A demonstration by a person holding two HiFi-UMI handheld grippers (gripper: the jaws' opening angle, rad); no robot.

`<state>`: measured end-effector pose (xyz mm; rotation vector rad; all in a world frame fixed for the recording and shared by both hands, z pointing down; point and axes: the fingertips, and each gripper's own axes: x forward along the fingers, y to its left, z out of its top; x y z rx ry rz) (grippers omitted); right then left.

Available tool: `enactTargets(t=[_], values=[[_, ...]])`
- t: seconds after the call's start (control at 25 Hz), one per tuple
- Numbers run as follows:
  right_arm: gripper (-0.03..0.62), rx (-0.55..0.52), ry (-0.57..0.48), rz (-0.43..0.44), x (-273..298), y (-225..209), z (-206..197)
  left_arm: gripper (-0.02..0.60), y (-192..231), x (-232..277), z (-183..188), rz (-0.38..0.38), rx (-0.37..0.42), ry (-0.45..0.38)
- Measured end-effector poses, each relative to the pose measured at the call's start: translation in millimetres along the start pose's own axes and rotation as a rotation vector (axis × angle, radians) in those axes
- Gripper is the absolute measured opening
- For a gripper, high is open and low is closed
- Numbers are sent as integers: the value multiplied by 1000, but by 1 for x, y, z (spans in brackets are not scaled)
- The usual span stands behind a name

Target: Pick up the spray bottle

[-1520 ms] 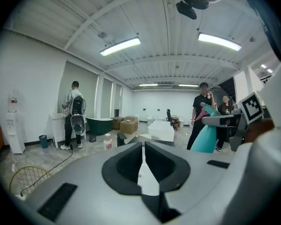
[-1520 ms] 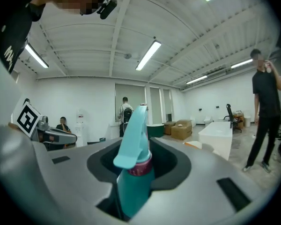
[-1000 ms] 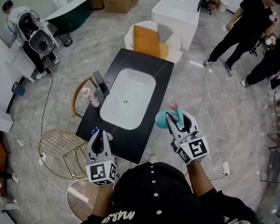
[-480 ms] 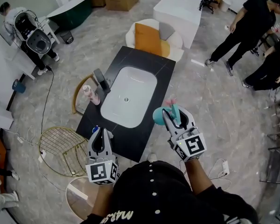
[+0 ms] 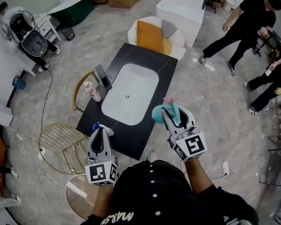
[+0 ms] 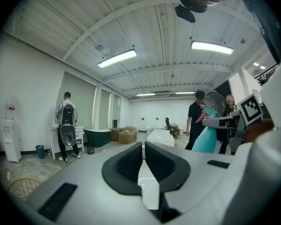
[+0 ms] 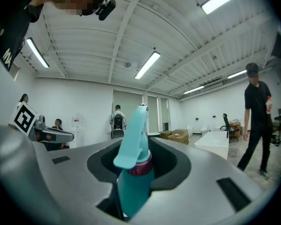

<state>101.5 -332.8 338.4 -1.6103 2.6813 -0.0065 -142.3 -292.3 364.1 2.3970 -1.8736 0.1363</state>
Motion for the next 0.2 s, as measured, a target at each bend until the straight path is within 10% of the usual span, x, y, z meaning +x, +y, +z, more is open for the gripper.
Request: enactTargets(t=[0.2], values=[[126, -7, -3, 3, -2, 5, 3, 28, -1, -4, 4, -7, 4, -8]])
